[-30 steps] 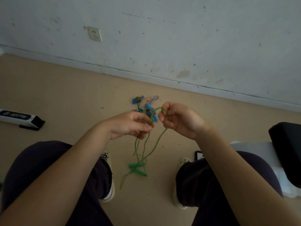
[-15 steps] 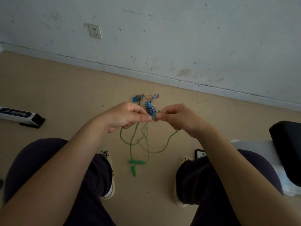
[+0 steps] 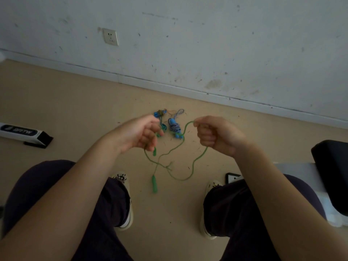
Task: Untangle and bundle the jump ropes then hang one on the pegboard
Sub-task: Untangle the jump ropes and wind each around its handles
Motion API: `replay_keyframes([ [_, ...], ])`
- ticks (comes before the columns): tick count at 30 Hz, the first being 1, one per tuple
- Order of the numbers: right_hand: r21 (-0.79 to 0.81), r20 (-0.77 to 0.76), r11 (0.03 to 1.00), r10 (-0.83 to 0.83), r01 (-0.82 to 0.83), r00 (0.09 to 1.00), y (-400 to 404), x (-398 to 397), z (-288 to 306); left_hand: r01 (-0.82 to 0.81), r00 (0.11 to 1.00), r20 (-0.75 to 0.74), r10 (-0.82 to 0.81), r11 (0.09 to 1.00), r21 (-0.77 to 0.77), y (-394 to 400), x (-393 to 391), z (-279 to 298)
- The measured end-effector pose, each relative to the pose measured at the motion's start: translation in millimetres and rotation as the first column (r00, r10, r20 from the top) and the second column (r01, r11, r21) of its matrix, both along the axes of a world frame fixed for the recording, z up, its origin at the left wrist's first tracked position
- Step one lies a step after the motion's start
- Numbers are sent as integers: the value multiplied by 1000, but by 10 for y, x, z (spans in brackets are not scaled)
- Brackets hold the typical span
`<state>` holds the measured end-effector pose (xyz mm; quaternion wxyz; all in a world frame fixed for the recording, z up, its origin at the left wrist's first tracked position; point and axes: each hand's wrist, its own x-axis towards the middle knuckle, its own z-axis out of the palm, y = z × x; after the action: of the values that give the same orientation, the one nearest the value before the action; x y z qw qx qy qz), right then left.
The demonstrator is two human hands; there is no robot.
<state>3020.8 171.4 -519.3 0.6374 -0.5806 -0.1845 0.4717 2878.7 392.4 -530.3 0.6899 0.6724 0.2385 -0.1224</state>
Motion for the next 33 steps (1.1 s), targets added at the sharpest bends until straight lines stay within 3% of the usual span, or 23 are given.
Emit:
replay_keyframes([
  [2,8,36,995,97,-97,995,21,-70,-5,149,984,-114,-134,979,142,-88,26,-41],
  [4,44,37,987,151,-153,988,31,-110,-17,206,974,-139,-180,958,199,-142,41,-81],
  [7,50,57,986,157,-160,986,41,-134,-54,60,998,-6,-59,992,114,-209,58,-144],
  [10,-91,138,988,140,-128,980,55,-142,-76,-84,983,166,74,995,58,-240,96,-142],
  [13,-280,205,947,218,-156,954,56,-155,-93,-123,973,196,124,992,-20,-261,116,-82],
  [16,-384,260,910,270,-158,927,43,-147,-122,-158,977,161,141,982,100,-220,115,-61],
  [19,-331,241,937,203,-116,949,41,-148,-181,-186,974,162,158,967,173,-187,105,-86],
  [22,-199,134,979,60,-32,989,84,-163,-197,-177,973,159,167,983,54,-206,91,-66],
  [25,-175,62,984,-9,20,998,129,-155,-187,-129,983,125,134,991,-47,-229,100,-54],
  [30,-144,152,987,92,-70,984,116,-173,-162,-8,994,110,-14,979,201,-251,84,-75],
  [33,-168,207,985,84,-50,975,119,-203,-164,60,989,121,-86,977,204,-218,72,-86],
])
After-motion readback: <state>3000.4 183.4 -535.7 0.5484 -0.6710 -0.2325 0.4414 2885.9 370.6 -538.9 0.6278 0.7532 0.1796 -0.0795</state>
